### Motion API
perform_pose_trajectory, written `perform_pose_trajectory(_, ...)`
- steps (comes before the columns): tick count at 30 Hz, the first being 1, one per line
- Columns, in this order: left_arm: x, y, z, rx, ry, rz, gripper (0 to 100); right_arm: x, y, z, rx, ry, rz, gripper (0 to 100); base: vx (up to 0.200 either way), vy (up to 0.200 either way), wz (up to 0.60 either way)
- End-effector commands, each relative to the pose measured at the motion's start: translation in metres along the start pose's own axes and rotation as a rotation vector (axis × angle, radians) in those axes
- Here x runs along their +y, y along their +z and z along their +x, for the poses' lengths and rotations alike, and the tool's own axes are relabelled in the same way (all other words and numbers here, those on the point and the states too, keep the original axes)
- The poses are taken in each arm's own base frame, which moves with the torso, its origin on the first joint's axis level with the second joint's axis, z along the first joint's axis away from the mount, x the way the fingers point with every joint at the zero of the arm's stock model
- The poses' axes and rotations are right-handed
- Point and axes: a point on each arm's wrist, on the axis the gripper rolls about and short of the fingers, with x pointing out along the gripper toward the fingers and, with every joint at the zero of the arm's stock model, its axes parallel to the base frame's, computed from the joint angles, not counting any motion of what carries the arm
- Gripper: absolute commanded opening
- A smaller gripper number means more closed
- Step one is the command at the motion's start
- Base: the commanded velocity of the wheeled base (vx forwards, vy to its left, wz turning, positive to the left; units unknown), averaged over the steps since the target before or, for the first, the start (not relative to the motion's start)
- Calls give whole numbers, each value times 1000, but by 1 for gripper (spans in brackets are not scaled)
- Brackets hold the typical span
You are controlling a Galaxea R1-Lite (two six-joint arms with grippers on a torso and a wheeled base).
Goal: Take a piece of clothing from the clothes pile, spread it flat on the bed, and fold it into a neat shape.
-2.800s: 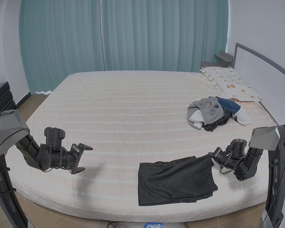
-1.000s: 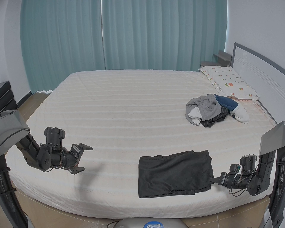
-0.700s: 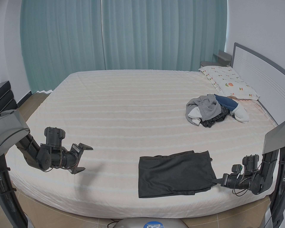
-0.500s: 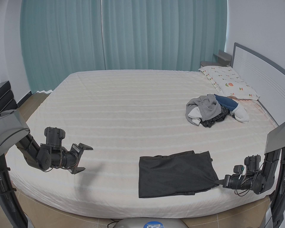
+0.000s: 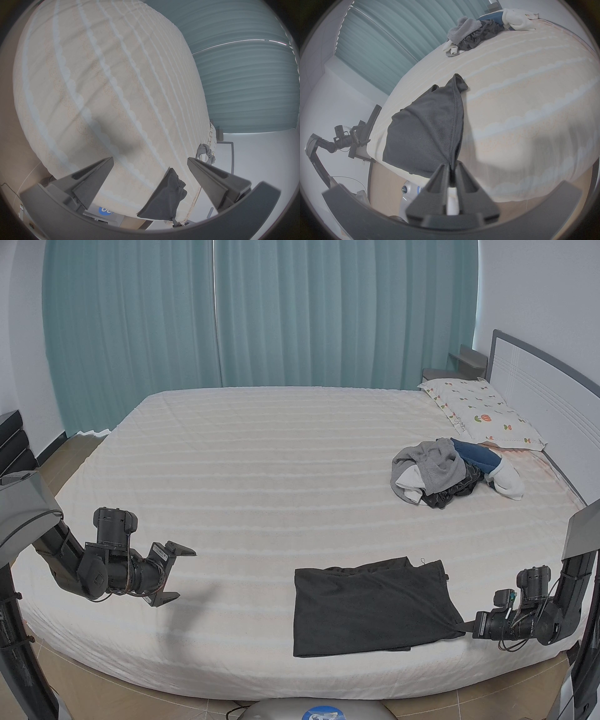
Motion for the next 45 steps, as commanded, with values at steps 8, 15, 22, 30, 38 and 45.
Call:
perform_pose_trajectory(8, 0, 0, 0, 0, -1, -1, 100, -2, 22, 10, -102, 32, 2, 100, 0, 0, 0)
perform_pose_trajectory(15, 0, 0, 1, -1, 1, -2, 100, -3, 63, 53, -227, 42, 181, 100, 0, 0, 0)
perform_pose_trajectory(22, 1, 0, 1, 0, 3, -4, 100, 1, 80, 83, -292, 45, 326, 100, 0, 0, 0)
perform_pose_trajectory(30, 0, 0, 1, -1, 1, -4, 100, 8, 97, 110, -300, 70, 297, 100, 0, 0, 0)
perform_pose_trajectory(38, 0, 0, 2, -1, 1, -2, 100, 7, 100, 113, -286, 58, 306, 0, 0, 0, 0)
perform_pose_trajectory(45, 0, 0, 2, -1, 1, -2, 100, -1, 108, 108, -323, 54, 320, 0, 0, 0, 0)
